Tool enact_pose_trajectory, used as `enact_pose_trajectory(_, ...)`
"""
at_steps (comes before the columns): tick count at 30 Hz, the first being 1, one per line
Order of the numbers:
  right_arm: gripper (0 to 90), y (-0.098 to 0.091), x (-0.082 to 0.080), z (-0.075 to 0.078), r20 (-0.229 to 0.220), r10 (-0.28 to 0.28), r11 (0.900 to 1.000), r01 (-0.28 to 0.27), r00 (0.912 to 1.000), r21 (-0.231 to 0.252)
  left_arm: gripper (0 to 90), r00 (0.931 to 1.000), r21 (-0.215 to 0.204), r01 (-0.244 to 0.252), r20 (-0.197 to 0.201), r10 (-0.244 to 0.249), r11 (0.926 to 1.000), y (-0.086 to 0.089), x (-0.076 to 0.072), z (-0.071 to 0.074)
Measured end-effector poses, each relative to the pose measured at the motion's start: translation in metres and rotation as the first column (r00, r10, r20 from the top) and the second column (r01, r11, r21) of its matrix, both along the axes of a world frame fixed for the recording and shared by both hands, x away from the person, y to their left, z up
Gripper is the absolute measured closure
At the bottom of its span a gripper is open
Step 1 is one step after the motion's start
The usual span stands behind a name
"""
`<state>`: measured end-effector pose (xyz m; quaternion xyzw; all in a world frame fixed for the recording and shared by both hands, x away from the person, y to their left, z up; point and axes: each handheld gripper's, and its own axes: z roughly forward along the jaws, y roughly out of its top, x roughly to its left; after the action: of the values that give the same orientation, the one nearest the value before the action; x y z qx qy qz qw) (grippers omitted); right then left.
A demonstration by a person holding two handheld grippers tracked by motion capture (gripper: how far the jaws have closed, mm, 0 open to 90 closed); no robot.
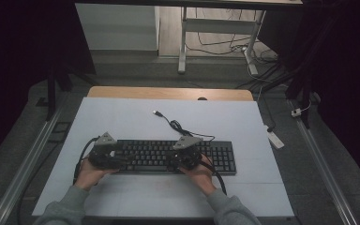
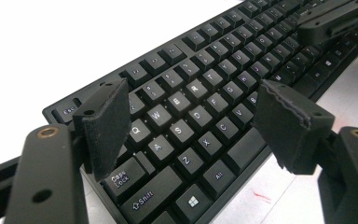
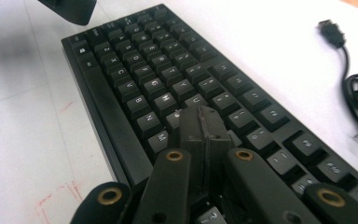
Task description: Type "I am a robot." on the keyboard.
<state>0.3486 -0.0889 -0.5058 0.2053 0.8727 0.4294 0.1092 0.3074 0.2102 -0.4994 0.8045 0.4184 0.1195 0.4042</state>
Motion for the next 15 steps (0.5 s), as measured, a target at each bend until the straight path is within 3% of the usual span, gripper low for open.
enact_pose_trajectory(5,89.5,0.008,0.001,-0.005,-0.015,0.01,0.9995,-0.01,0.9998,-0.031,27.3,1.0,0.004,0.001,-0.001,-0.001,1.0,-0.001,0.0,0.0)
enact_pose_trajectory(15,89.4,0.019,0.0,-0.009,-0.036,0.032,0.9985,-0.033,0.9988,-0.043,27.2,1.0,0.01,0.005,0.001,-0.005,0.9999,-0.001,0.0,0.0)
